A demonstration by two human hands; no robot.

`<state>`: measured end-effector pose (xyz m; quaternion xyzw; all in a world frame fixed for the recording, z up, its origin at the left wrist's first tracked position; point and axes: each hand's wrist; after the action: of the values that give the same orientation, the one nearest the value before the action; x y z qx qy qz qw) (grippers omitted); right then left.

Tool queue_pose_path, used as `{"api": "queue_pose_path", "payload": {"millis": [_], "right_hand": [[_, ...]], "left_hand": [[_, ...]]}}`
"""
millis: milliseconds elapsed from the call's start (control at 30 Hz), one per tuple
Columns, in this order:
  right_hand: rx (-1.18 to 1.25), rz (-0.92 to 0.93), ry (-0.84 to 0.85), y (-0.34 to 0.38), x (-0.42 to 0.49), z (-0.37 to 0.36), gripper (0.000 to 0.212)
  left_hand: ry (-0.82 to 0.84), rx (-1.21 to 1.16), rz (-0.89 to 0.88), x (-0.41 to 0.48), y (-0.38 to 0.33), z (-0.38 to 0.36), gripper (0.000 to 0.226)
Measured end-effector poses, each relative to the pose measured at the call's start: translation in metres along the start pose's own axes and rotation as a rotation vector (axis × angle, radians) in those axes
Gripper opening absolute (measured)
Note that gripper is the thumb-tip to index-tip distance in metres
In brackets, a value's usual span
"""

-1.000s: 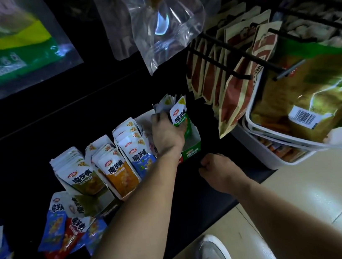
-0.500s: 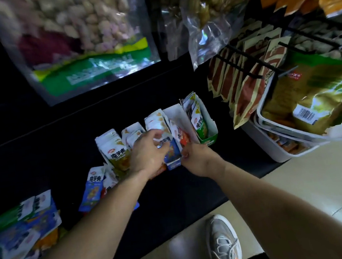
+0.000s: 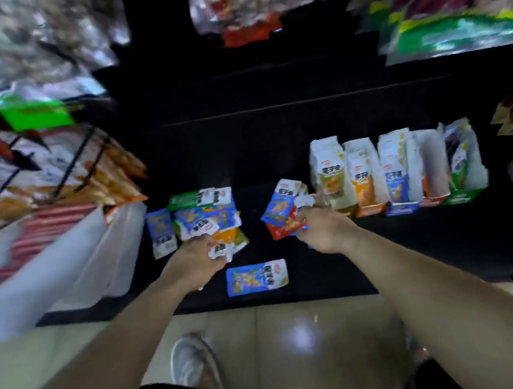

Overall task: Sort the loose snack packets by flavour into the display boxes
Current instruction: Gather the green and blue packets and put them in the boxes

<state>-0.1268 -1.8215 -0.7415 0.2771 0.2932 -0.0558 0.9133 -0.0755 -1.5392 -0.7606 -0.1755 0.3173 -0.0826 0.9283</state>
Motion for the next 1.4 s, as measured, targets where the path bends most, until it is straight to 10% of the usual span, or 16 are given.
{"api": "queue_pose_path", "payload": {"millis": [700,933,1067,1200,1400], "right_hand": [[-0.445,0.149,0.33,0.088,0.177,-0.11,0.078],[-0.434,0.15,-0.052,0.058,0.164,-0.085,0.059],[-0.491,0.205,0.207,0.047,0.165,-0.091,0.075],[-0.546,0.145,0.144,0.024,0.161,-0.111,0.072],[-0.607,0.1,0.032,0.024,0.152,-0.105,0.062]], "left_hand": [[0.01,0.122,0.121,0.124,0.09,-0.012,0.082],[0.077,0.212,-0.076,0.135,0.058,-0.056,0.072],[-0.069,0.094,-0.306,0.127,0.057,-0.057,0.049],[-0.312,-0.02,-0.1,0.125,0.08,-0.03,0.022],[-0.249,0.034,0.154,0.17,0.094,-0.011,0.062]]}}
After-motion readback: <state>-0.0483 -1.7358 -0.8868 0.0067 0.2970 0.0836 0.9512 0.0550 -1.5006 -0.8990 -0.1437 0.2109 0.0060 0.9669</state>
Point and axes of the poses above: each hand's wrist, its own x-axis towards the middle knuckle, its own z-axis out of the back of the hand, y = z × x, and after that the axes turned 9 degrees about y, right-handed
